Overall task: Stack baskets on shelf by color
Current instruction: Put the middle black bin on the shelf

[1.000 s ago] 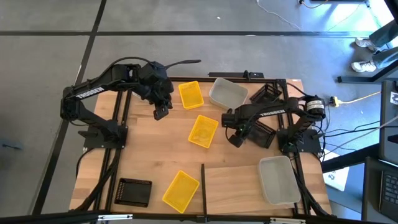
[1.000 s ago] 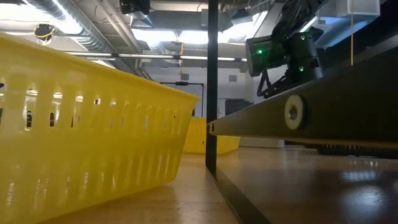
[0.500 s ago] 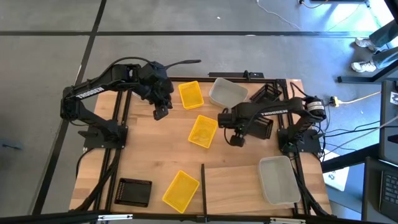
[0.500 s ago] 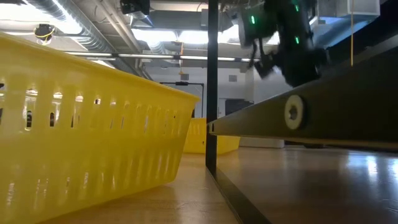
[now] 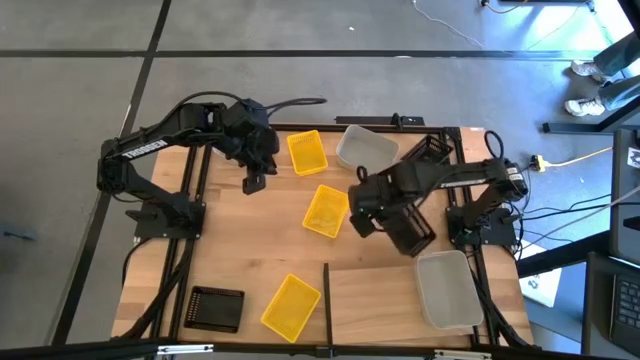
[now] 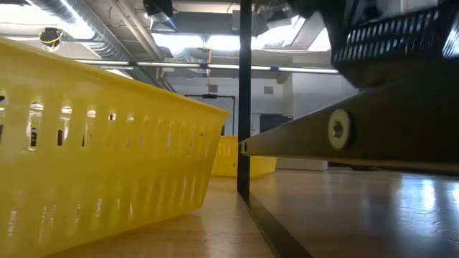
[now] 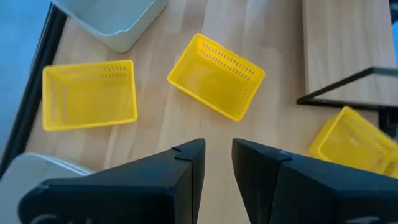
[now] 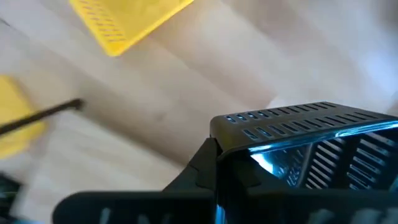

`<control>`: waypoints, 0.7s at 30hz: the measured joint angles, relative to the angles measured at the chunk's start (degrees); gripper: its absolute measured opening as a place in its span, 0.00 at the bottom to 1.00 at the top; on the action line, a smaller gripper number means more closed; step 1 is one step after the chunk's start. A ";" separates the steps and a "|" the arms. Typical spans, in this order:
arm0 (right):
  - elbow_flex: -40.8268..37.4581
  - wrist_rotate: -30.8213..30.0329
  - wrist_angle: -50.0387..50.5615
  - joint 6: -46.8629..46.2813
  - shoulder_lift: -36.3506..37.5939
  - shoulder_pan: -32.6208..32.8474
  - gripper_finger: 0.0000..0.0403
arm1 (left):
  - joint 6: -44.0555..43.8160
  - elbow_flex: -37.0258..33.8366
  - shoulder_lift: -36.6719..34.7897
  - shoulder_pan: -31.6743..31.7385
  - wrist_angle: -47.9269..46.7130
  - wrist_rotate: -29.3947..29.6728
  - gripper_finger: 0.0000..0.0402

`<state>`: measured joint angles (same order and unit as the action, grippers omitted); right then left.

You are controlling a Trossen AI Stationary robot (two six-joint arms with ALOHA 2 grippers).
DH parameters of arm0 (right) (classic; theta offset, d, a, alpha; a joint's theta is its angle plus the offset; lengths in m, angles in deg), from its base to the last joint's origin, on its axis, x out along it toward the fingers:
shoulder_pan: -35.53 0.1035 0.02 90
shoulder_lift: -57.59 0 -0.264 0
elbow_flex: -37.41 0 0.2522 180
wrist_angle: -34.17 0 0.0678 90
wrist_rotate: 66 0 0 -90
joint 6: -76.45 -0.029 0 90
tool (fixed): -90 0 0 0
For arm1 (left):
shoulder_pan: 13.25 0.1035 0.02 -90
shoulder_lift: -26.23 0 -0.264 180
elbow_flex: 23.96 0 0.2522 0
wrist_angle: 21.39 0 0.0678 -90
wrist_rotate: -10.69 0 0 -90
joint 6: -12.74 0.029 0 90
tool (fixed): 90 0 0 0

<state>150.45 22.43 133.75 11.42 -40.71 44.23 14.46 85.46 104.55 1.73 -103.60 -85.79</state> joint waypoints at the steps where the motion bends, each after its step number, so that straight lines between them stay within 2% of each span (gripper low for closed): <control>1: 0.69 0.18 -0.24 -3.27 0.00 0.98 0.00 | 1.15 0.00 0.00 0.00 0.00 0.02 0.18; 8: 1.51 2.93 -9.64 -18.02 -0.43 7.90 0.00 | 8.05 0.00 -0.01 0.00 0.00 0.00 0.18; 12: 1.49 3.39 -14.58 -22.07 -2.25 10.86 0.00 | 10.05 0.00 0.00 0.00 0.07 -0.01 0.18; 21: 1.47 7.95 -14.23 -25.80 -10.58 13.46 0.00 | 10.93 0.00 0.00 0.00 0.13 -0.15 0.18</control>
<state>151.92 30.39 119.52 -14.38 -51.29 57.68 25.39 85.46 104.55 1.73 -103.47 -85.94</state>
